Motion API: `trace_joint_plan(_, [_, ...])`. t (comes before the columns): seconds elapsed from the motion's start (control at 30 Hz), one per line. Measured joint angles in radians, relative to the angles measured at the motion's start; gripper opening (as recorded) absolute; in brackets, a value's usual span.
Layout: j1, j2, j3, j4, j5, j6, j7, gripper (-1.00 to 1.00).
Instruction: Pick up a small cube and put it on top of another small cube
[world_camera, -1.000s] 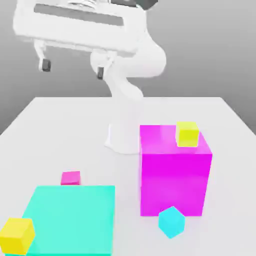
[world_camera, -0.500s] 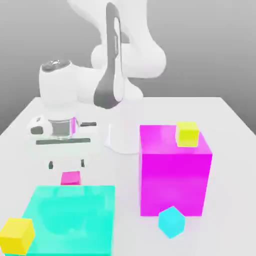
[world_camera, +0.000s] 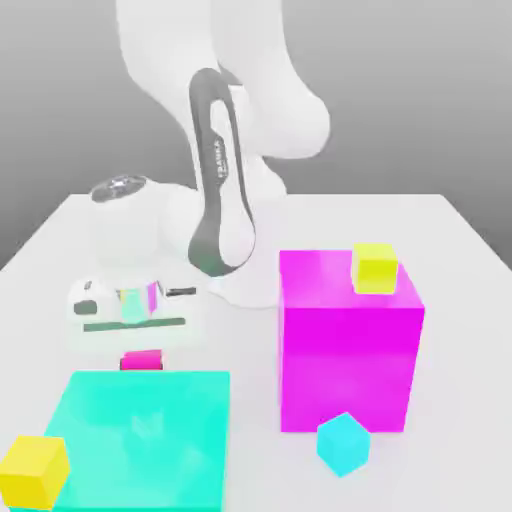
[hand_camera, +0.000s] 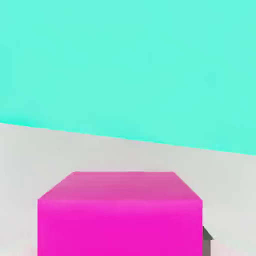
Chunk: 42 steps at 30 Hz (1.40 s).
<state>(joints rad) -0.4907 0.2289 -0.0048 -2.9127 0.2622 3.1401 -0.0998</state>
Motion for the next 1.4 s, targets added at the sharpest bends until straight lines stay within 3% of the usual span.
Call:
trace_joint_plan(0.07, [0.036,-0.028,-0.038,-0.004,-0.016,-0.024,0.016,-1.00])
trace_joint_plan(0.2, [0.111,-0.133,-0.151,-0.022,-0.169,-0.109,0.132,-1.00])
trace_joint_plan(0.3, [0.095,-0.218,-0.169,-0.037,-0.271,-0.178,0.202,-1.00])
trace_joint_plan(0.4, [0.079,-0.300,-0.167,-0.054,-0.314,-0.244,0.228,-1.00])
trace_joint_plan(0.83, [0.234,-0.465,0.002,0.079,-0.330,-0.522,0.343,-1.00])
trace_joint_plan(1.4, [0.513,-0.744,0.196,0.247,-0.185,-0.962,0.317,-1.00])
